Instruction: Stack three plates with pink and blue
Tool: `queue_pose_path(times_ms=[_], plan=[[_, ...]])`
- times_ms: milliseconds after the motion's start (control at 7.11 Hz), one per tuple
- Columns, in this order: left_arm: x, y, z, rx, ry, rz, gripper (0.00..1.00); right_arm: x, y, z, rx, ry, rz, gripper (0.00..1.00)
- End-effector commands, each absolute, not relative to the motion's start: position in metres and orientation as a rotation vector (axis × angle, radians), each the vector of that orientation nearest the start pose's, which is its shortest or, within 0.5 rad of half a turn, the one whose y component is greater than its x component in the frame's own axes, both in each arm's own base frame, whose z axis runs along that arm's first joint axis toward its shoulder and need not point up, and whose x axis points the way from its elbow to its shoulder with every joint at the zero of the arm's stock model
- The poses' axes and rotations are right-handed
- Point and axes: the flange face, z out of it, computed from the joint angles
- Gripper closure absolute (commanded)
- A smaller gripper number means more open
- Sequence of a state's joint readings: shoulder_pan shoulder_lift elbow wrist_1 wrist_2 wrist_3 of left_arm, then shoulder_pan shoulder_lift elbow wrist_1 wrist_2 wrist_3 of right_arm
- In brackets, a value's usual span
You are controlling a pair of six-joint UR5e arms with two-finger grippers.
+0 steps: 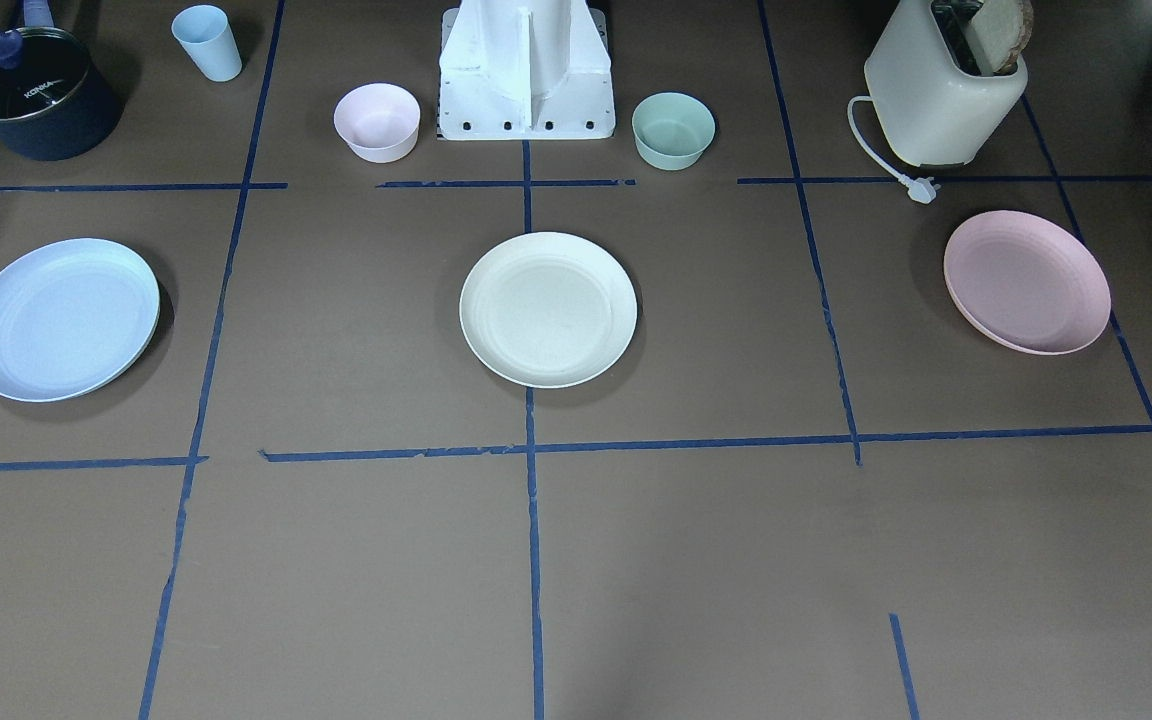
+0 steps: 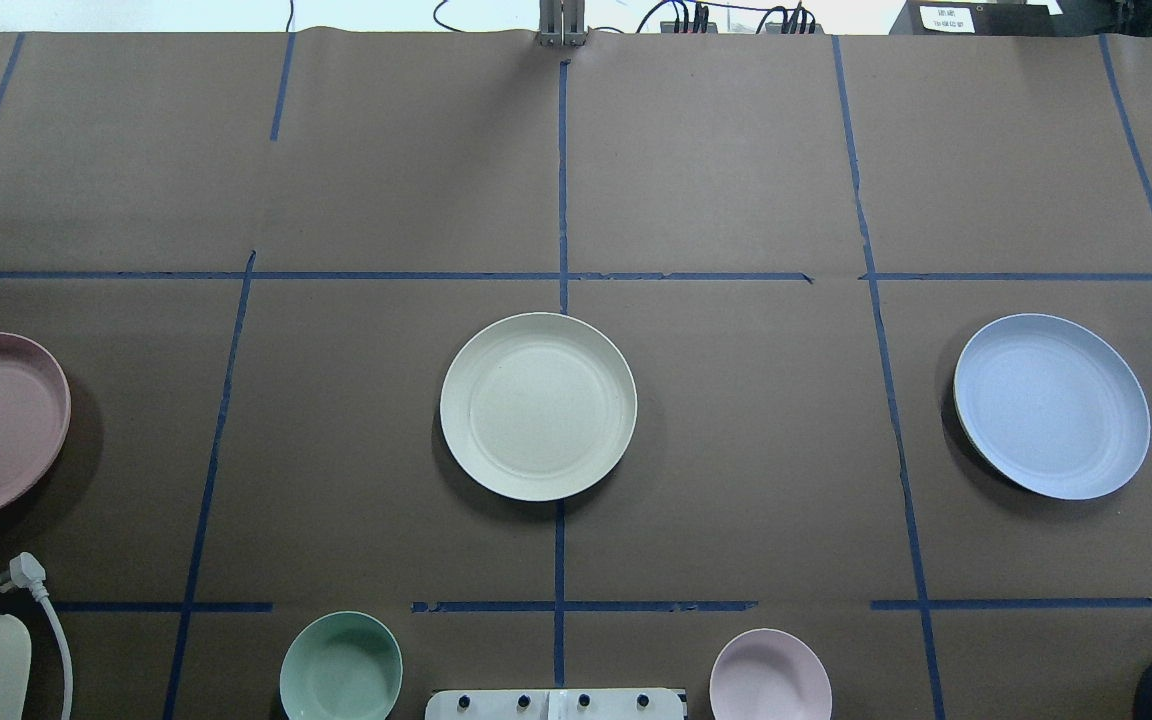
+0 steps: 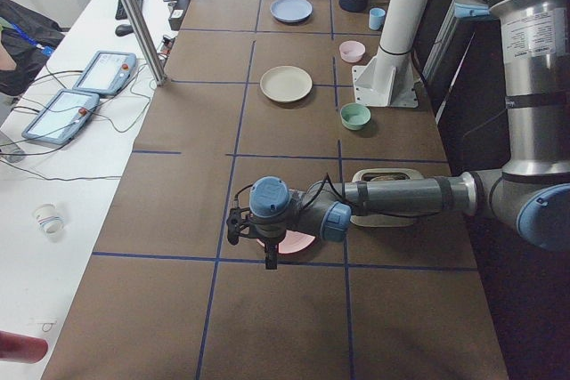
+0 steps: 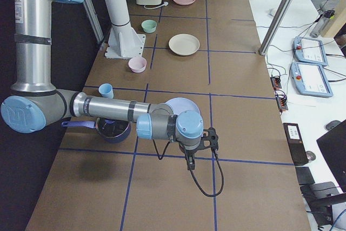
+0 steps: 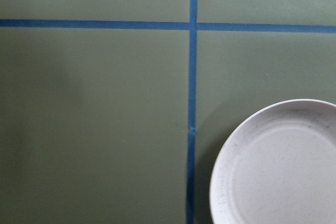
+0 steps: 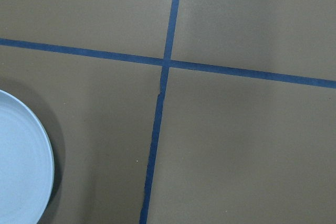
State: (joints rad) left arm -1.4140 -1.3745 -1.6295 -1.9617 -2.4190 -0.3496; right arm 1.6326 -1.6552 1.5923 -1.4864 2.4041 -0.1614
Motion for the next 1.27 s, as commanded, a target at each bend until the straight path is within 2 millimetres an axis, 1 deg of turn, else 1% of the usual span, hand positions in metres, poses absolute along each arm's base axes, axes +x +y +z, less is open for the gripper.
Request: queue_pose_path(times_ms=[0,141,281,422,563,704,844,985,1126], plan=[[0.061,-0.408,0.705,0.02,0.927,-0.119,0.0,0.088,-0.452,0.675,0.114,-0.827,-0.103,0.0],[0.079,-0.4,0.719,0.03,0.943,-0.151,0.0,0.088,-0.455,0.672,0.121,-0.826,-0.106,0.0],[0.095,-0.397,0.721,0.026,0.929,-0.159,0.0,0.088,-0.455,0.672,0.123,-0.826,-0.107,0.0],[0.098,-0.394,0.727,0.013,0.923,-0.154,0.0,0.088,-0.455,0.672,0.123,-0.826,-0.107,0.0],[0.106,-0.39,0.735,-0.009,0.916,-0.136,0.0,0.088,-0.455,0.672,0.121,-0.826,-0.106,0.0],[0.114,-0.391,0.733,-0.012,0.918,-0.117,0.2,0.088,-0.455,0.672,0.12,-0.827,-0.105,0.0],[0.115,-0.391,0.733,-0.01,0.918,-0.111,0.55,0.088,-0.455,0.672,0.12,-0.825,-0.107,0.0],[0.114,-0.39,0.732,-0.007,0.92,-0.108,0.79,0.088,-0.455,0.672,0.122,-0.825,-0.107,0.0],[0.113,-0.388,0.736,-0.012,0.917,-0.106,0.95,0.088,-0.455,0.672,0.123,-0.826,-0.107,0.0]])
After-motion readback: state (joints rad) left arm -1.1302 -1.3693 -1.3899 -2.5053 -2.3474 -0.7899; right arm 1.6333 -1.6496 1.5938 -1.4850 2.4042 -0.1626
